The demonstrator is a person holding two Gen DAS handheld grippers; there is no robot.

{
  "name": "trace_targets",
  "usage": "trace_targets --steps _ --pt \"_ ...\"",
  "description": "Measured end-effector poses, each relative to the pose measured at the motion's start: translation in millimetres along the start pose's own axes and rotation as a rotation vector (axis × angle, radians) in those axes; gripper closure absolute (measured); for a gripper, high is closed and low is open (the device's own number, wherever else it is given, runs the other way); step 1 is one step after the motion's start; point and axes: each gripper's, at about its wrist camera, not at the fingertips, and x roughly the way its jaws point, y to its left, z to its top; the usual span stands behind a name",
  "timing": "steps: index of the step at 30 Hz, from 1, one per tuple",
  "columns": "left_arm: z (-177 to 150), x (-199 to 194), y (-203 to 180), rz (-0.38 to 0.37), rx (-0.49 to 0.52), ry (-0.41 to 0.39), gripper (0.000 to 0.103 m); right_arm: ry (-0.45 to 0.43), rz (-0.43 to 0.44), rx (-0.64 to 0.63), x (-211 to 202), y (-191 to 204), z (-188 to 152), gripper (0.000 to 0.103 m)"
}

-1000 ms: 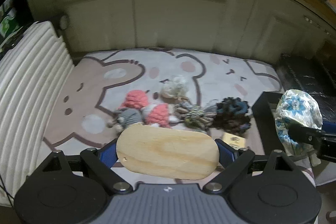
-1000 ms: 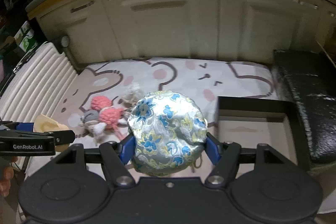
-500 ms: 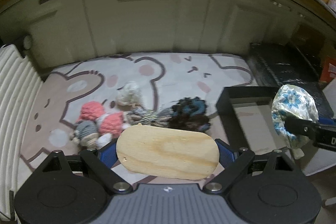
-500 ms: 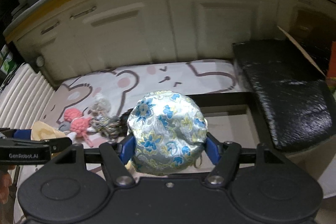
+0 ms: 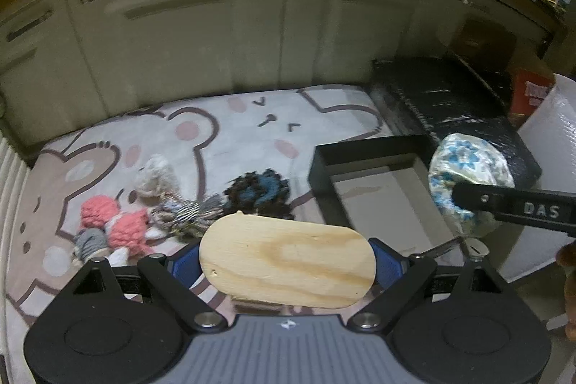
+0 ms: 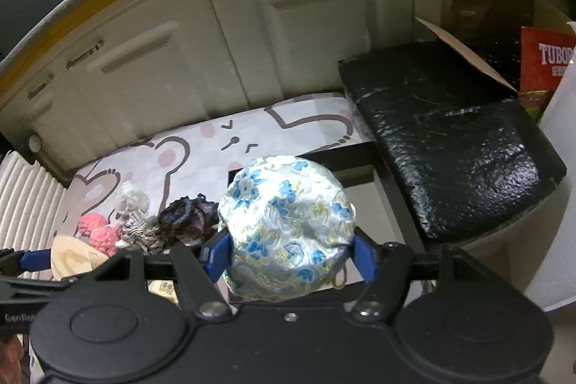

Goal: Organize objects
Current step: 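Carry the wooden block in the left tool while the right tool carries the pouch toward the black box, then lower the wooden block into the box and open the left tool while the right tool releases the pouch inside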

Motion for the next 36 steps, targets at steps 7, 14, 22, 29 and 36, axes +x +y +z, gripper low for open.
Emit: trace_targets --steps 7,14,22,29,36 --pt "16.0 6.0 -21.6 -0.062 0.079 -0.03 0.011 -0.004 -0.064 0.037 7.0 -13.7 4.4 0.034" --pt "25.7 21.3 -59.5 -0.129 0.249 -0.052 0.011 0.009 -0.088 0.096 17.7 -25.5 8.1 0.034" --pt "29.5 52.2 -93.3 -0.184 0.456 -0.044 0.011 0.02 -0.116 0.152 32.2 -35.8 11.7 0.034" --pt "22.3 82.5 -102.7 -0.195 0.643 -0.03 0.011 0.037 -0.144 0.194 44.1 -44.5 13.7 0.034" --pt "10.3 111.9 -107.2 -0.232 0.742 0.002 0.011 0.065 -0.149 0.206 54.7 -43.3 12.1 0.034"
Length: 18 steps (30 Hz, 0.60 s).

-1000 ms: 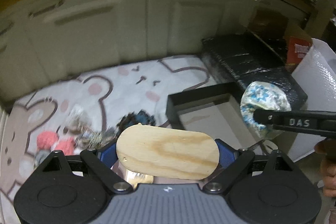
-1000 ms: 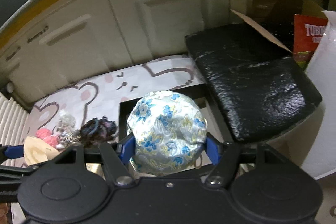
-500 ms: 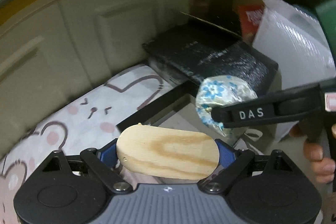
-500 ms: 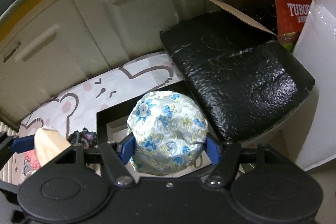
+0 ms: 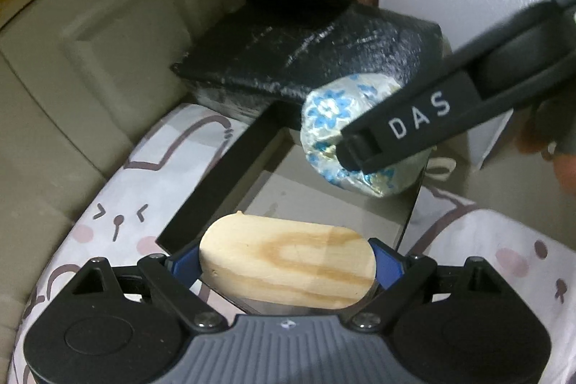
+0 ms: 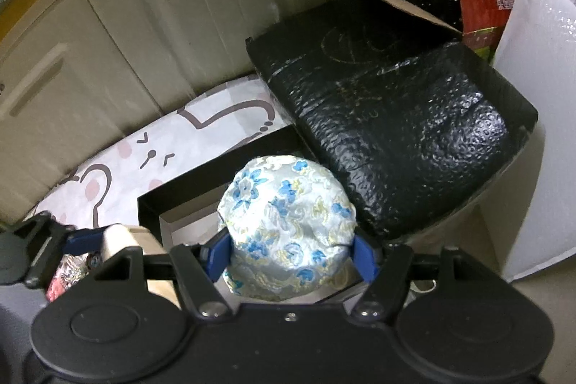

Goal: Organize objects
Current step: 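Lower the wooden block into the box and open the left tool while the right tool releases the pouch inside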

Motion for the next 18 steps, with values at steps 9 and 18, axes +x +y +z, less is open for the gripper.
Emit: trace_targets --steps 9,18 --pt "-1.3 15.6 4.5 0.007 -0.04 0.057 0.004 0.029 0.012 0.008 19.2 1.8 -1.3 0.033" --pt "-1.5 12.8 2.1 -0.009 -0.062 0.071 0.002 0.04 0.016 -0.035 25.6 7.7 -4.2 0.019"
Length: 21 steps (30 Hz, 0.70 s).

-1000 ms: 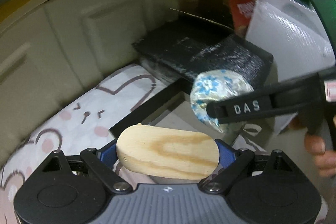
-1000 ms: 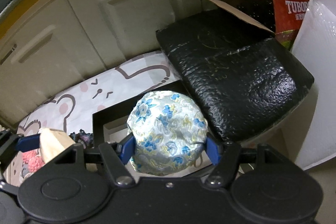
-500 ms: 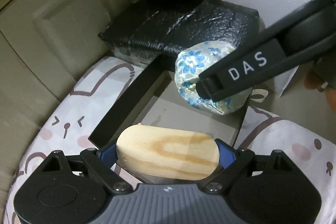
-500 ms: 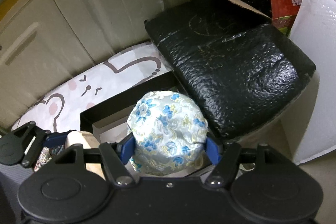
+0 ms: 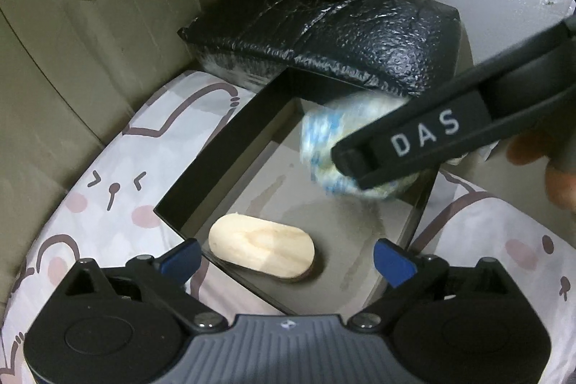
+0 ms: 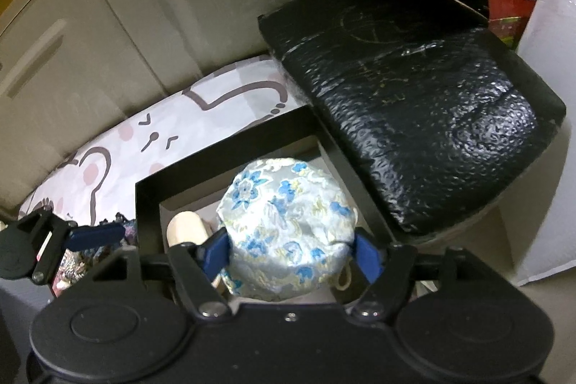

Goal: Organize objects
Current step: 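Lower the wooden block into the box and open the left tool while the right tool releases the pouch inside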

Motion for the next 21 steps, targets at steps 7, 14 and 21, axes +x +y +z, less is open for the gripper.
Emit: trace_targets --steps 7,14,21 --pt "-5.5 -4.2 -1.4 -0.006 -0.015 0.014 0.002 -0.01 -0.025 -0.014 -5.1 3.4 -1.9 0.013" --pt "-9.6 -11.2 -3.2 -0.011 -0.028 0.013 0.002 -0.011 -0.016 -0.015 -11.6 1.8 -3.8 0.013" --pt "-12.8 -18.9 -1.8 -0.011 -0.053 0.007 0.002 -0.022 -0.007 -0.016 -18.9 3.5 -3.8 0.013"
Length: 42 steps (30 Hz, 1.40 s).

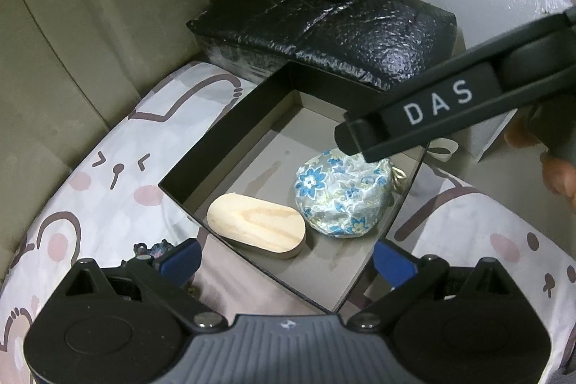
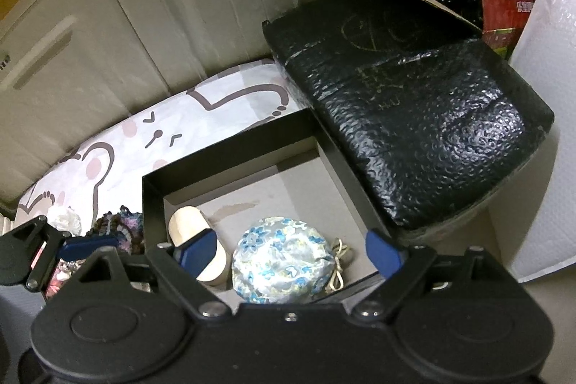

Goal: Organize objects
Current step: 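Lower the wooden block into the box and open the left tool while the right tool releases the pouch inside, then lift both tools out of the black box and back away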

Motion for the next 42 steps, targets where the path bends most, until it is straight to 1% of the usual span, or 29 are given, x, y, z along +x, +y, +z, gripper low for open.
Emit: trace_targets --steps 8,14,21,29,37,41,42 --pt "-3.9 -13.5 0.6 0.004 -0.036 -0.019 0.002 -0.017 0.004 -0.001 -12.4 0.8 -2.0 0.013" --pt "-7.1 -25.6 -0.6 0.022 -0.067 -0.036 0.002 -0.039 0.007 0.001 -25.5 0.4 -3.6 0.013" --pt "-9.9 -43.6 5.6 0.033 -0.167 -0.068 0.002 -0.07 0.005 -0.013 -41.3 4.4 -4.8 0.013" --pt "-15.6 -60.0 13.6 0.042 -0.283 -0.085 0.002 -0.099 0.004 -0.027 -60.9 3.9 -7.1 0.013" --pt "-25.2 -76.0 27.2 0.08 -0.408 -0.106 0.001 -0.116 -0.012 -0.057 -74.1 6.3 -10.8 0.013" --pt "-30.2 -82.1 32.8 0.101 -0.451 -0.114 0.001 -0.122 -0.028 -0.091 -79.4 8.9 -14.2 0.01" --pt "-31.2 -83.5 33.5 0.109 -0.458 -0.116 0.001 -0.124 -0.033 -0.098 -80.5 9.4 -14.8 0.008"
